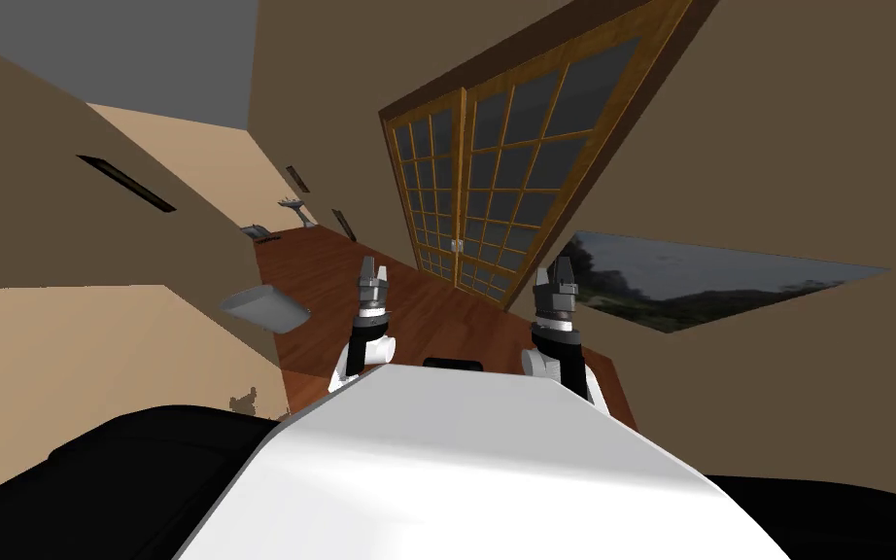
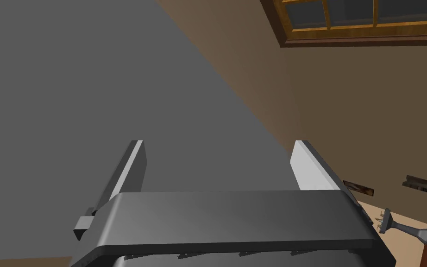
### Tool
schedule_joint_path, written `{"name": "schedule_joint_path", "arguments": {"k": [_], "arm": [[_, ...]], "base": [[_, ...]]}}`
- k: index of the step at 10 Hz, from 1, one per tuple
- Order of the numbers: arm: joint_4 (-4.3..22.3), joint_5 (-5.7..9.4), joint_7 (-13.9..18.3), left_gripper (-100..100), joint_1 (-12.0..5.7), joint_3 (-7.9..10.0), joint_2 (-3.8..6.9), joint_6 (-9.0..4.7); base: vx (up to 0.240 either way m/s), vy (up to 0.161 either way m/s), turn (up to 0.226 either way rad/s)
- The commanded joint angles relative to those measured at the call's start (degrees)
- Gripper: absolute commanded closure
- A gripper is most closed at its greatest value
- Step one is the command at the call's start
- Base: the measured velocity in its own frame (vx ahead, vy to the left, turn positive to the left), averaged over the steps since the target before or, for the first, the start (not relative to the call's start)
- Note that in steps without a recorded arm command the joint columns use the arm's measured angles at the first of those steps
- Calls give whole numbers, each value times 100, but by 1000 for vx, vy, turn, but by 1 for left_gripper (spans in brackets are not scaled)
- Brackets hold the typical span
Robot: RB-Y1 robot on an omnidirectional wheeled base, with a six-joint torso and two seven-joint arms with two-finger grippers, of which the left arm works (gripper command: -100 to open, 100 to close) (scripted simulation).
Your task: Push the door open
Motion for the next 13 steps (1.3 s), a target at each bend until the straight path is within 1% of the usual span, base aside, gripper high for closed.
{"name": "schedule_joint_path", "arguments": {"k": [1,8,10,13], "arm": [[24,41,20,-100,-4,11,15,-19],[287,517,245,-100,11,111,141,-256],[400,722,342,-100,17,154,180,-359],[574,1038,492,-100,27,221,237,-517]], "base": [[-242,12,-66],[-195,29,-177],[-161,50,-273],[-91,60,-272]]}}
